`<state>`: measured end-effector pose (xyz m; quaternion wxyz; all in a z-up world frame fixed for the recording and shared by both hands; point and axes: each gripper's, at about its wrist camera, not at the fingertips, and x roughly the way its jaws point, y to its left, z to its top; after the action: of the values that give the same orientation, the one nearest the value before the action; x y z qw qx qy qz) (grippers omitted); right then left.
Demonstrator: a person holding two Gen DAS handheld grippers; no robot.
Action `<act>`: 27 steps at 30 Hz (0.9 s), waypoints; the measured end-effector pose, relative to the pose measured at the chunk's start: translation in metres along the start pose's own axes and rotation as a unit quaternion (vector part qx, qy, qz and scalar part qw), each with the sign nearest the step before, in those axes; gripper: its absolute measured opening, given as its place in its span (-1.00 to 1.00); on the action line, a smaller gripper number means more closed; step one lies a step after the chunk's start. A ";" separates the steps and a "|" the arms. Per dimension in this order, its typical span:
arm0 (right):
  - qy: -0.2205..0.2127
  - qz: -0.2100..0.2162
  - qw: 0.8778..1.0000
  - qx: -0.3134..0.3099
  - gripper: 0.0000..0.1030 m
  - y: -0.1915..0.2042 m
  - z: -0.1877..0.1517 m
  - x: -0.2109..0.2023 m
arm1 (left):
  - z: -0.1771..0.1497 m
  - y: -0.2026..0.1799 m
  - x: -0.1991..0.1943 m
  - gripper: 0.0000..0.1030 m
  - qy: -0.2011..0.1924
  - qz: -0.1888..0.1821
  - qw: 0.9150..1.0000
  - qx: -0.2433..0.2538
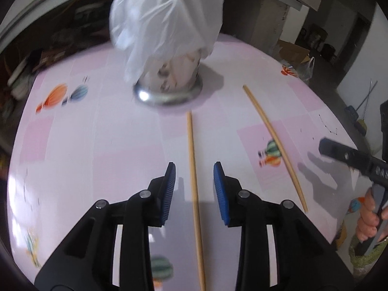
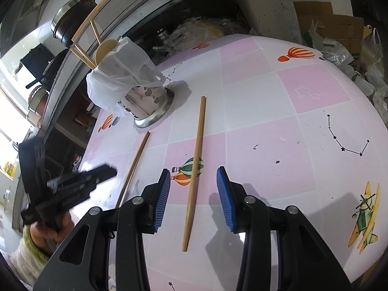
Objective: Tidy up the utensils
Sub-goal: 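Open left tool around the chopstick to adjust the grip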
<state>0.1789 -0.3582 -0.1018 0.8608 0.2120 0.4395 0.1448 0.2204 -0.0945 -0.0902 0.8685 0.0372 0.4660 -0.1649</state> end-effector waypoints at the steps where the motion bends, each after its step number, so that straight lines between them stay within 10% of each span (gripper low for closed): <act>1: 0.001 0.000 1.000 0.000 -0.24 0.000 0.000 0.001 | 0.006 -0.003 0.005 -0.41 0.000 0.003 1.000 0.012; 14: 0.001 -0.008 1.000 0.008 -0.24 -0.008 0.004 0.002 | 0.039 -0.009 0.058 -0.43 0.028 0.053 0.996 0.067; 27: 0.000 -0.008 1.000 0.012 -0.24 -0.011 0.003 0.001 | 0.038 -0.010 0.069 -0.88 0.039 0.058 0.996 0.053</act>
<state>0.1831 -0.3684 -0.1062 0.8594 0.2187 0.4426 0.1330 0.2826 -0.1296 -0.1248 0.8545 0.1165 0.4873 -0.1372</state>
